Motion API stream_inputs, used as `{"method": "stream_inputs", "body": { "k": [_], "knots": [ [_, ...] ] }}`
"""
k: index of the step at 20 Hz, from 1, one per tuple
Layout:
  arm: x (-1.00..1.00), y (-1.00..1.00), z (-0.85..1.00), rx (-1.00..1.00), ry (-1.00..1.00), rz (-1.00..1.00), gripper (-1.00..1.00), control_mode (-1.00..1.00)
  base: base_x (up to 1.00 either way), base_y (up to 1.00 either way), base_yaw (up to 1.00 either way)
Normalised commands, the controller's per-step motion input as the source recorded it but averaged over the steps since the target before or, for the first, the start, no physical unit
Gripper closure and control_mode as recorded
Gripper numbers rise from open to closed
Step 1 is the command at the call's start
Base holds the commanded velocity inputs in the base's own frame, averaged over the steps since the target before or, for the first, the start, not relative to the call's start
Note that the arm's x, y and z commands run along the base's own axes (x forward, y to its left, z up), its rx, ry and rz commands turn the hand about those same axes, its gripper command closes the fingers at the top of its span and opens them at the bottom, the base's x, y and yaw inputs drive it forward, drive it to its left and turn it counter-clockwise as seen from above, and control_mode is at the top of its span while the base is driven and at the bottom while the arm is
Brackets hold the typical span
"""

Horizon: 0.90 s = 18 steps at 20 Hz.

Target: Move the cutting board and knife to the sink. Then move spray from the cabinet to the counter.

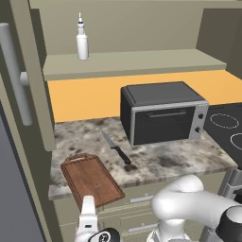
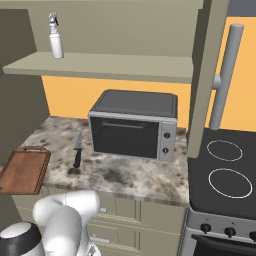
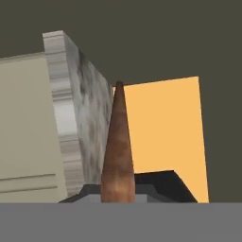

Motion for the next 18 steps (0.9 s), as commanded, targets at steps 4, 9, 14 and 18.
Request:
{"method": "stream_inputs", "body": {
  "k": [4,9,14,18],
  "knots": [
    [-0.33,-0.23,0.58,0.05,0.00,0.00,1.00,-1.00,0.00,0.00,0.00],
    [-0.25,-0.21,0.62,0.06,0.01,0.00,1.00,-1.00,0.00,0.00,0.00],
    [-0.23,-0.19,0.62,0.04,0.01,0.00,1.00,-1.00,0.00,0.00,0.00],
    [-0.33,-0.19,0.63,0.02,0.00,0.00,1.00,-1.00,0.00,0.00,0.00]
  ]
}}
